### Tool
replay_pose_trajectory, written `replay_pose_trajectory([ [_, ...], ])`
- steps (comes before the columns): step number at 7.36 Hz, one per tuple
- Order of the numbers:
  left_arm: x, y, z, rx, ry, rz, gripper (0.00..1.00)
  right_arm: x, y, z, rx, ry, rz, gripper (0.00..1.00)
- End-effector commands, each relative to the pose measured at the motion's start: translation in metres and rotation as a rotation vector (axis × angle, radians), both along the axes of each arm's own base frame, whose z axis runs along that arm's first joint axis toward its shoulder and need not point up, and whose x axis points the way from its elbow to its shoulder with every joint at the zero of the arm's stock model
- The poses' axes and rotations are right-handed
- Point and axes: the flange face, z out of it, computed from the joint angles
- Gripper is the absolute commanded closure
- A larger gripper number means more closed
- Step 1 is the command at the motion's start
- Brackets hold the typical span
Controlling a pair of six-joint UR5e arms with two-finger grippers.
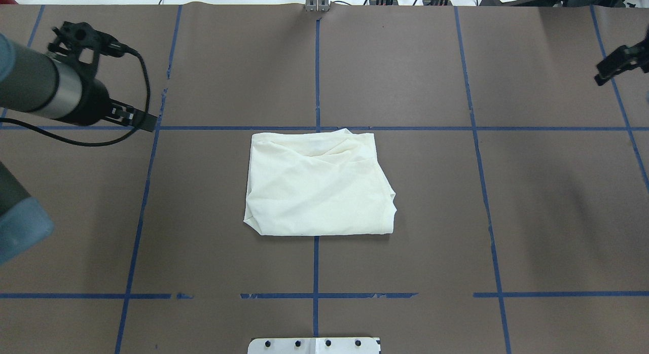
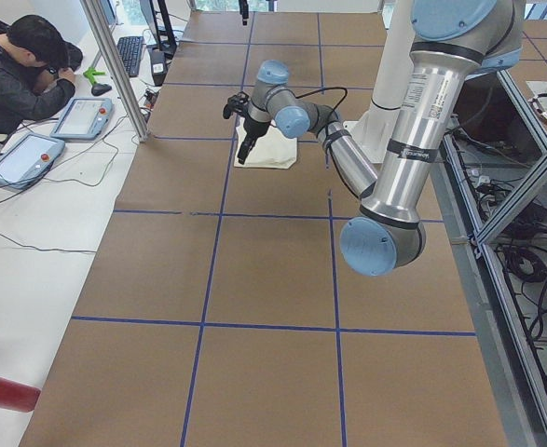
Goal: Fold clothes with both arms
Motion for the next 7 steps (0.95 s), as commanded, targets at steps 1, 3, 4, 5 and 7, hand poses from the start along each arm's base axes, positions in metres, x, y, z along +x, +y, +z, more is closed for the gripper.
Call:
replay_pose_trajectory([
  [1, -0.101, -0.018, 0.057, 0.064, -0.088, 0.087, 0.00, 0.081, 0.067, 0.093, -0.057, -0.017, -0.028, 0.00],
  [3, -0.180, 0.013, 0.131, -0.094, -0.023, 0.092, 0.00, 0.098, 0.133, 0.158, -0.192, -0.027, -0.010, 0.00],
  [4, -0.184, 0.025, 0.162, -0.170, -0.042, 0.079, 0.00, 0.102, 0.160, 0.171, -0.238, -0.061, 0.009, 0.00],
  [5, -0.203, 0.020, 0.181, -0.209, -0.043, 0.038, 0.00, 0.109, 0.173, 0.174, -0.265, -0.162, 0.043, 0.00],
  [7, -0.249, 0.054, 0.239, -0.209, -0.102, 0.094, 0.00, 0.117, 0.178, 0.171, -0.260, -0.208, 0.066, 0.00],
])
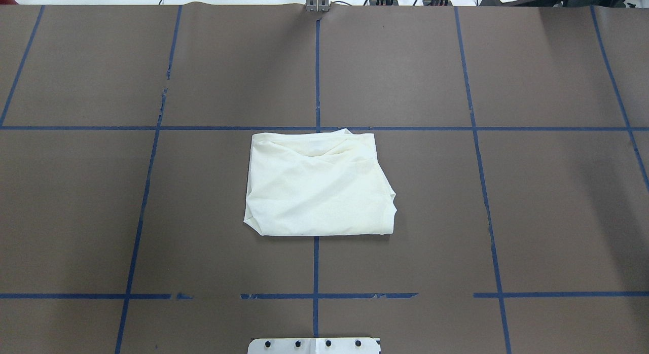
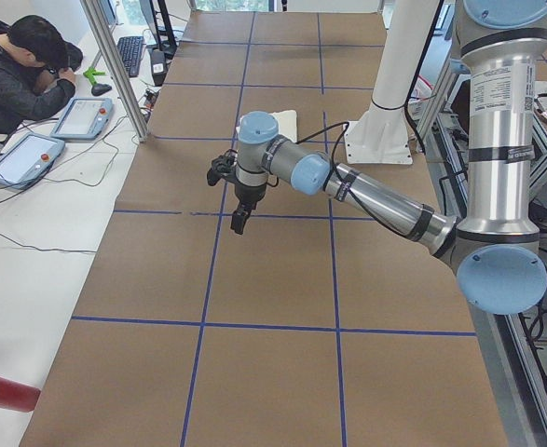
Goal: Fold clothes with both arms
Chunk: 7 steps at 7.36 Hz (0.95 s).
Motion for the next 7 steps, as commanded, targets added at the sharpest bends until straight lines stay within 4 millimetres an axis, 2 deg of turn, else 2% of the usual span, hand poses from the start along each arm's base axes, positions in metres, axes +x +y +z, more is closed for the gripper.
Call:
replay_pose_trajectory([
  [1, -0.064, 0.033, 0.064, -0.066, -0.016, -0.038, 0.00, 0.005, -0.008, -0.013, 0.031, -0.025, 0.016, 0.00],
  [2, -0.080, 0.039, 0.075, -0.103, 0.039, -0.074, 0.00, 0.005, -0.009, -0.012, 0.031, -0.027, 0.015, 0.00],
  [3, -0.078, 0.038, 0.077, -0.124, 0.064, -0.075, 0.00, 0.005, -0.005, -0.008, 0.024, -0.023, 0.013, 0.00],
  [4, -0.078, 0.038, 0.086, -0.139, 0.054, -0.075, 0.00, 0.005, -0.008, -0.012, 0.034, -0.019, 0.012, 0.00],
  [6, -0.070, 0.024, 0.089, -0.077, 0.070, -0.052, 0.00, 0.005, -0.010, -0.023, 0.052, -0.019, 0.015, 0.00],
  [7, -0.070, 0.024, 0.093, -0.081, 0.067, -0.051, 0.00, 0.006, -0.009, -0.023, 0.047, -0.015, 0.019, 0.00],
])
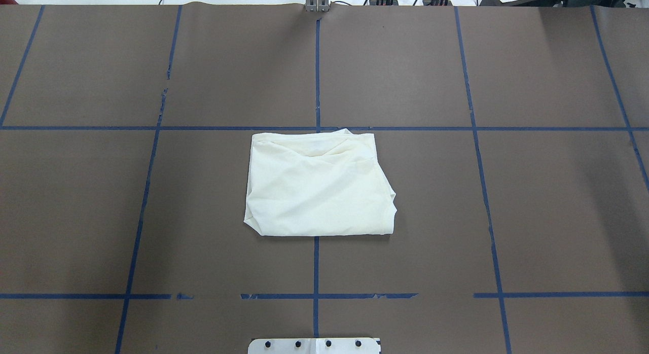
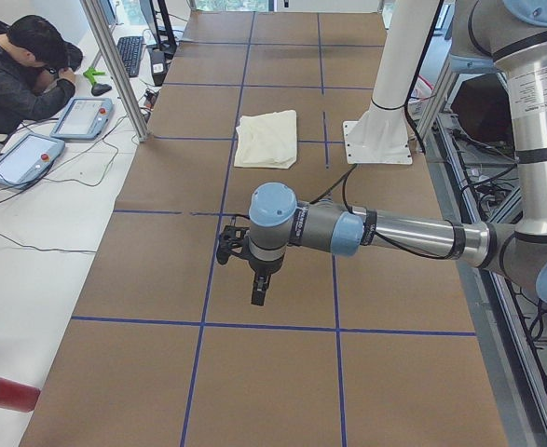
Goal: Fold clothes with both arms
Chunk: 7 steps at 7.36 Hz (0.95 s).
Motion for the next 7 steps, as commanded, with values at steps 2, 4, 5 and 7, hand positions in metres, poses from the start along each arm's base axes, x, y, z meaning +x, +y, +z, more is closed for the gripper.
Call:
replay_pose_trajectory([
  [2, -0.001, 0.020, 0.042, -0.028, -0.007, 0.055, 0.00, 0.004, -0.001, 0.000, 0.002, 0.061, 0.001, 0.00],
  [4, 0.004, 0.042, 0.060, -0.120, 0.107, 0.081, 0.00, 0.006, -0.003, -0.001, 0.006, 0.095, 0.002, 0.00],
  [5, -0.010, 0.044, 0.057, -0.130, 0.126, 0.038, 0.00, 0.006, -0.003, -0.004, 0.000, 0.096, 0.014, 0.00],
  [7, -0.012, 0.037, 0.050, -0.104, 0.121, 0.037, 0.00, 0.007, -0.013, -0.017, -0.002, 0.100, 0.046, 0.00],
])
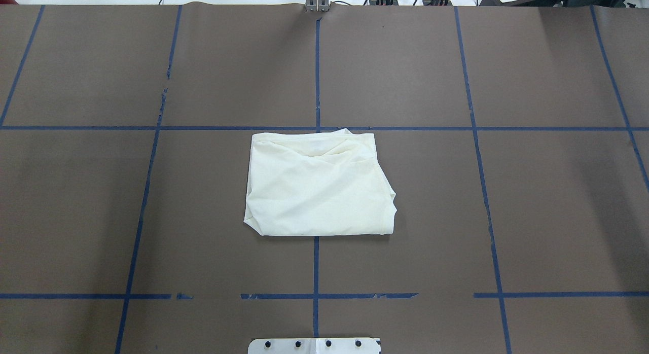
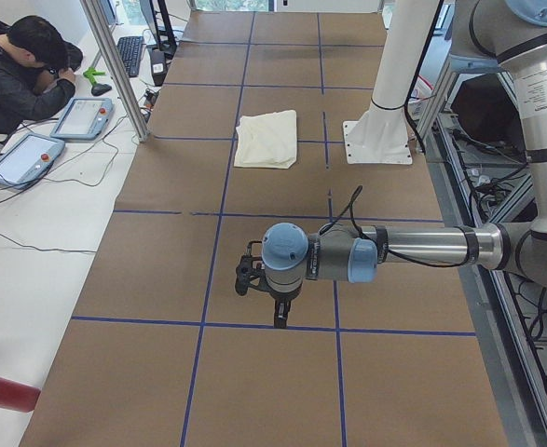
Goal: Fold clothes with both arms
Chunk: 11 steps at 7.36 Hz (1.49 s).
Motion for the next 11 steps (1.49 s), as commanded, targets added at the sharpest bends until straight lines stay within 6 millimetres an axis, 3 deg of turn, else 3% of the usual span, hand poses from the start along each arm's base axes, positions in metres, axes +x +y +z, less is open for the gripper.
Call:
replay_pose_trajectory([
  [1, -0.003, -0.007, -0.005, 0.017, -0.015, -0.006, 0.00, 0.000, -0.006, -0.006, 0.001, 0.005, 0.013, 0.00],
  [2, -0.008, -0.008, -0.004, 0.029, -0.078, -0.006, 0.00, 0.001, -0.005, -0.005, 0.000, 0.016, 0.013, 0.00],
  [6, -0.011, -0.010, -0.014, 0.052, -0.077, -0.016, 0.00, 0.001, -0.010, -0.011, 0.021, 0.013, 0.008, 0.00],
  [11, -0.014, -0.008, -0.013, 0.051, -0.077, -0.023, 0.00, 0.001, -0.010, -0.011, 0.022, 0.016, 0.006, 0.00],
])
